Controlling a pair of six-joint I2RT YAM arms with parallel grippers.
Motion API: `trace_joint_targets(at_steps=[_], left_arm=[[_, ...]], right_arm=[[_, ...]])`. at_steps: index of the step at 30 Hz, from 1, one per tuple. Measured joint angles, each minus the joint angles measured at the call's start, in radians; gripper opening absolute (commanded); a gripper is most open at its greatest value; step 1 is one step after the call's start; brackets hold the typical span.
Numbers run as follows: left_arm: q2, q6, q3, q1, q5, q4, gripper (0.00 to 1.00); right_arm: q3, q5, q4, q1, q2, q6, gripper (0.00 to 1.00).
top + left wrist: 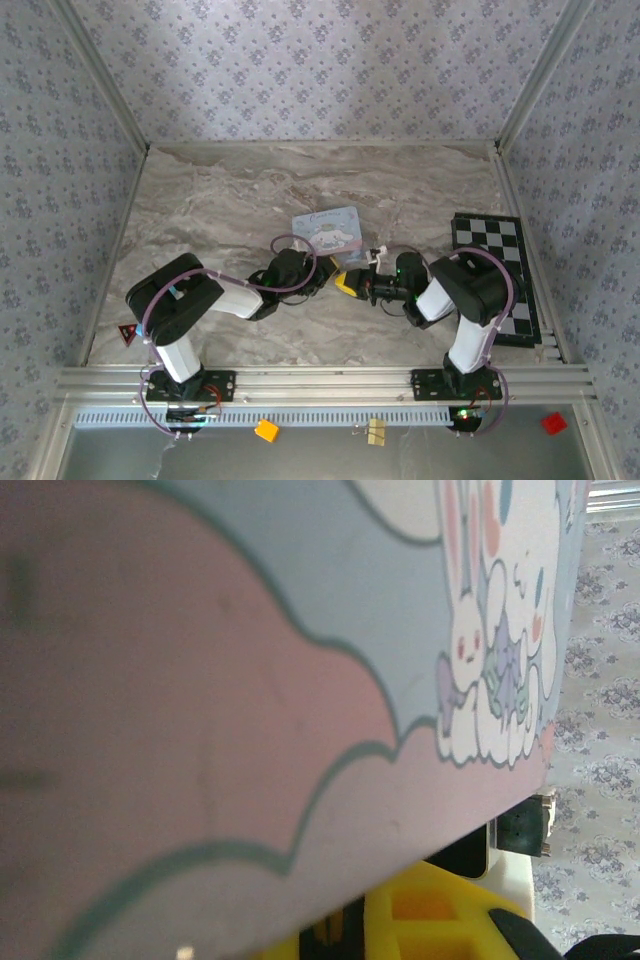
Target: Unlock a padlock with a key
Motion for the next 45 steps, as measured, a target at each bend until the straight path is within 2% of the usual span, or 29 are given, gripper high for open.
trace_joint_targets(at_steps=[20,25,35,45], left_arm=[[-0.026,0.002,-0.004,0.001,-0.016,-0.031,0.00],[-0.026,-0.001,-0.024,0.001,-0.037,-0.014,0.00],[-0.026,-0.046,-0.056,-0.019,-0.136,0.053,0.00],[-0.064,-0.068,-0.056,-0.033,-0.189,0.079,0.00]], right_arm=[[0.000,-0.010,0.069,-0.016,0.037,0.062,0.00],[0.000,0.043,0.067,0.017,0.036,0.100,0.00],[-0.012,0.253,0.056,0.118,-0.014,0.178,0.00],[-0.013,0.264,0.069,0.113,-0.060,0.241,0.00]])
